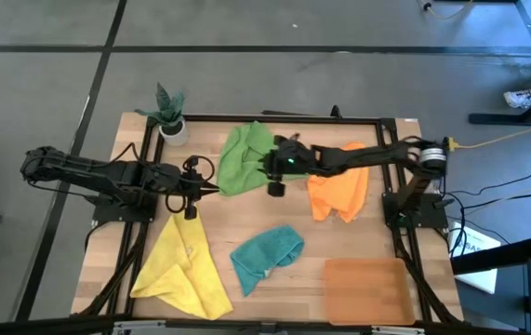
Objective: Roll microfiber towels into tight, uniform cylinder then place into a basket
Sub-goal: Roll the green microfiber towel
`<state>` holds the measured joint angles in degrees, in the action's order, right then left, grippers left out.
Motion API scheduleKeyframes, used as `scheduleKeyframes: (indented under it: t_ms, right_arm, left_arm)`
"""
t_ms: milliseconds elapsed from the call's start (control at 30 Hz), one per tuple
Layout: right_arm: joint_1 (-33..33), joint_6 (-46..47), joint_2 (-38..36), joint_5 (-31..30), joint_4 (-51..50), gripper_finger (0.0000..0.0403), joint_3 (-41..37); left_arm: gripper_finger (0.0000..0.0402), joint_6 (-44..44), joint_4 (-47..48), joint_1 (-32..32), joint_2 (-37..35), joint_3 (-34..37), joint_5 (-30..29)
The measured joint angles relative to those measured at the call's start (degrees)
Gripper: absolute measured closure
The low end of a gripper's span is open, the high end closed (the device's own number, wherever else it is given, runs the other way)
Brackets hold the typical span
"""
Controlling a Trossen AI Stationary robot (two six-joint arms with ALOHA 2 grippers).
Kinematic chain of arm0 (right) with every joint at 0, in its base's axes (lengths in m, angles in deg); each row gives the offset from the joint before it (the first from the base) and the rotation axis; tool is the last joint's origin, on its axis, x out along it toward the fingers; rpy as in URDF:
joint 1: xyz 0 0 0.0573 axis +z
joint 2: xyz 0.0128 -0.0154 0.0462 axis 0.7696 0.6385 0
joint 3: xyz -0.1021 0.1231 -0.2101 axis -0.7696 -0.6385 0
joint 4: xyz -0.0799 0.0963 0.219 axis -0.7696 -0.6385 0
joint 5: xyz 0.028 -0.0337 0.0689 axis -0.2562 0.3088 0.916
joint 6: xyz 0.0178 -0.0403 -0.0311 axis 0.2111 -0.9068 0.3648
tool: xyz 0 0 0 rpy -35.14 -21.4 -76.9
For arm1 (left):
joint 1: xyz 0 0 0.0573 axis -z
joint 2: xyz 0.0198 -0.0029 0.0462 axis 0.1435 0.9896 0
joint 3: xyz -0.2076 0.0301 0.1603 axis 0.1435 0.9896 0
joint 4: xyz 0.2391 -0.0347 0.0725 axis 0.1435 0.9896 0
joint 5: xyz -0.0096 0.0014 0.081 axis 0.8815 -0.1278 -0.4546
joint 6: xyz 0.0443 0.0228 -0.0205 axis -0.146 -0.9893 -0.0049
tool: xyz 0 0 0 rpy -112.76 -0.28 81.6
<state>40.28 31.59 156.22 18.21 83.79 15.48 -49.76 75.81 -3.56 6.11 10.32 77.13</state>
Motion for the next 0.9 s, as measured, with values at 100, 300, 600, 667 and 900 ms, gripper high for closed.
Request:
scheduleKeyframes:
  t_ms: [100,300,600,667,900]
  right_arm:
    - [-1.3,1.2,5.1,0.0,-3.1,0.0279,6.2]
    - [-3.1,7.1,13.0,-0.2,-4.8,0.0279,13.8]
    - [-4.0,8.0,22.2,-14.9,-4.8,0.0279,21.3]
    - [-4.4,10.1,23.5,-14.7,-4.7,0.0279,23.1]
    - [-6.1,21.7,27.1,-14.5,-10.5,0.0279,30.8]
  left_arm:
    - [0.0376,1.3,0.0,0.0,0.0,0.0,0.0]
    - [0.0376,1.3,0.0,1.2,0.0,0.0,0.0]
    - [0.0376,-0.5,0.0,4.0,0.0,0.0,0.0]
    - [0.0376,-0.6,0.0,4.3,0.0,0.0,0.0]
    - [0.0376,-0.6,0.0,4.4,0.0,0.0,0.0]
